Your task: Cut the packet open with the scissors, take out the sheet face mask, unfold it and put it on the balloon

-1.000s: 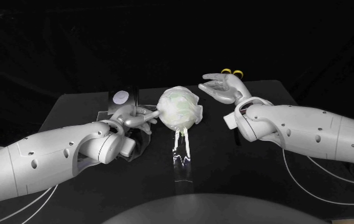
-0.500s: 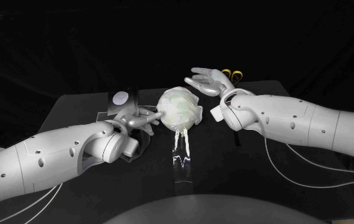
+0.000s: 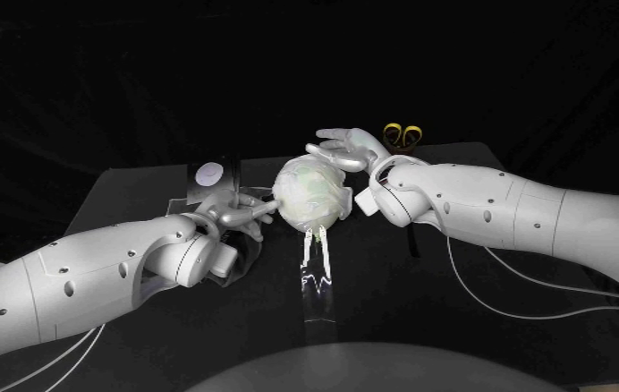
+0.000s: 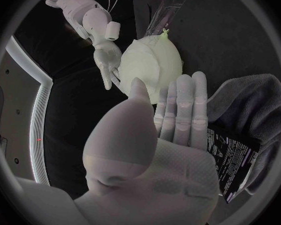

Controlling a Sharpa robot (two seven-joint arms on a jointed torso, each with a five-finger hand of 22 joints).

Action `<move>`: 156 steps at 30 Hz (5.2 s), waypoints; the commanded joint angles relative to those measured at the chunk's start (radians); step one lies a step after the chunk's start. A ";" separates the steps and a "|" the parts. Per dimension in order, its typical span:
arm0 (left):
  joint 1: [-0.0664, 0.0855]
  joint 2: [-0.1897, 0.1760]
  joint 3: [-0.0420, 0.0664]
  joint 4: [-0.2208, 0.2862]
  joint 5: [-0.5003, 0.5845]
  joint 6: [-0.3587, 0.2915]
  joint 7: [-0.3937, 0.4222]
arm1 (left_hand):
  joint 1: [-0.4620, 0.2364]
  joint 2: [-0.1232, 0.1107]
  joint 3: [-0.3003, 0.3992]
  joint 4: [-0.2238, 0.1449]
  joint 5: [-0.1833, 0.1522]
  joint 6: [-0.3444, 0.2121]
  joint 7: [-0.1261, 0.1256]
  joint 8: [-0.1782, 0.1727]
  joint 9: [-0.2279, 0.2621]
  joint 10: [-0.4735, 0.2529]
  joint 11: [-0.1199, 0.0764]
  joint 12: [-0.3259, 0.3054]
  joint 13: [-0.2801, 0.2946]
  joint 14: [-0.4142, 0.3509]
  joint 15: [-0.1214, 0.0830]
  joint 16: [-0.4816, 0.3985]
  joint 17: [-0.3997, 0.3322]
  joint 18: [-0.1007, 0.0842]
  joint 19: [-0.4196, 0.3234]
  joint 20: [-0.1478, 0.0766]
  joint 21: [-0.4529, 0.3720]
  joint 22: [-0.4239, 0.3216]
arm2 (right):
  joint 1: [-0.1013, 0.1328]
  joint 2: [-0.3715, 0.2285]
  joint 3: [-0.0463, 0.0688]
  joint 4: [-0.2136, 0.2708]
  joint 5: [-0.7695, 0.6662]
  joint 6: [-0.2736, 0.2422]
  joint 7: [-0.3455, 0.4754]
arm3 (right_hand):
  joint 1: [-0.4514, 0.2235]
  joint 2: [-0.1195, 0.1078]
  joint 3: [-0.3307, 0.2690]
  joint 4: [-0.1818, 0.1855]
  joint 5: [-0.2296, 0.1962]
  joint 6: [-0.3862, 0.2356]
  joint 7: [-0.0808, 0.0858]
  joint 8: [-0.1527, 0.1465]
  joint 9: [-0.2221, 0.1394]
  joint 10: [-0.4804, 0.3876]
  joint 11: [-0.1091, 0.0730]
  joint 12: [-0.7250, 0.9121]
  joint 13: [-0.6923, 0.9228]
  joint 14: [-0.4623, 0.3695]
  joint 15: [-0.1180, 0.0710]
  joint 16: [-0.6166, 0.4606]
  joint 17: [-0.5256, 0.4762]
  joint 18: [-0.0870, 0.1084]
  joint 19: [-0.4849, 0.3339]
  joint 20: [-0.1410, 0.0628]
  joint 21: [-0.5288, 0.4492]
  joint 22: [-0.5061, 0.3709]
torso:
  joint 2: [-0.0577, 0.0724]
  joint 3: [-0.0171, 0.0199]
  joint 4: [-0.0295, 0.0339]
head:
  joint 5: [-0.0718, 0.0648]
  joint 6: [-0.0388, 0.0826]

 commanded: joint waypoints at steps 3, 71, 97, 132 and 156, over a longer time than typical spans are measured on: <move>0.000 0.002 0.001 0.005 -0.032 0.026 -0.027 | 0.004 0.006 -0.007 -0.002 -0.002 0.004 0.002 0.003 -0.002 0.004 0.001 -0.004 -0.001 0.007 0.000 0.004 0.001 0.010 0.007 0.001 0.006 0.001 | 0.001 0.009 0.001 -0.008 -0.035 0.077 -0.033 | 0.001 0.018 -0.007 -0.002 0.006 0.018 0.133 0.002 0.004 -0.003 0.002 -0.004 0.000 -0.004 0.001 -0.002 -0.003 -0.015 -0.009 0.000 -0.004 -0.003 | 0.000 -0.0005 -0.0008 | 0.002 -0.002; 0.000 0.029 0.001 0.005 -0.032 0.012 -0.014 | 0.299 0.148 -0.035 -0.012 0.000 0.184 -0.101 0.067 -0.001 0.175 -0.089 0.020 0.013 0.124 -0.075 0.224 0.223 0.009 0.015 -0.052 0.133 0.085 | 0.001 0.014 0.001 -0.005 -0.090 0.066 -0.149 | 0.120 0.035 0.228 -0.214 -0.023 0.304 0.132 0.057 0.022 0.325 -0.028 0.012 0.015 0.292 -0.034 0.048 0.010 0.020 0.072 0.001 0.019 0.001 | -0.001 0.0002 -0.0008 | 0.006 -0.020; 0.000 0.021 0.001 0.014 -0.130 0.015 -0.071 | 0.015 0.087 -0.198 0.002 -0.002 0.104 -0.042 0.051 0.017 0.122 -0.040 0.001 0.037 0.084 -0.035 0.217 0.206 0.006 -0.036 -0.033 0.171 0.121 | 0.001 0.012 0.001 -0.004 -0.090 0.062 -0.148 | 0.112 0.029 0.231 -0.217 -0.032 0.305 0.133 0.056 0.019 0.322 -0.027 0.012 0.015 0.280 -0.032 0.044 0.005 0.018 0.071 0.000 0.019 -0.001 | -0.001 0.0006 -0.0013 | 0.006 -0.025; -0.018 0.054 0.003 -0.008 -0.111 -0.046 -0.052 | 0.243 0.201 -0.139 -0.061 0.000 0.125 -0.066 0.056 0.020 0.121 -0.062 0.003 0.049 0.114 -0.052 0.265 0.265 0.011 -0.037 -0.035 0.194 0.136 | 0.002 0.009 0.001 0.008 -0.090 0.060 -0.149 | 0.109 0.027 0.232 -0.218 -0.034 0.308 0.133 0.056 0.019 0.322 -0.027 0.012 0.016 0.277 -0.032 0.043 0.004 0.018 0.069 0.000 0.018 -0.002 | 0.000 0.0002 -0.0007 | 0.005 -0.031; -0.019 0.037 0.003 0.011 -0.022 -0.025 -0.006 | 0.378 0.252 -0.085 -0.102 0.002 0.151 -0.089 0.075 0.038 0.190 -0.087 -0.021 0.032 0.136 -0.076 0.295 0.311 0.009 -0.043 -0.060 0.237 0.171 | 0.003 0.004 0.001 0.009 -0.090 0.060 -0.153 | 0.107 0.026 0.233 -0.219 -0.035 0.310 0.134 0.057 0.019 0.325 -0.027 0.013 0.016 0.276 -0.032 0.042 0.003 0.018 0.068 0.000 0.018 -0.004 | -0.001 0.0002 -0.0011 | 0.005 -0.031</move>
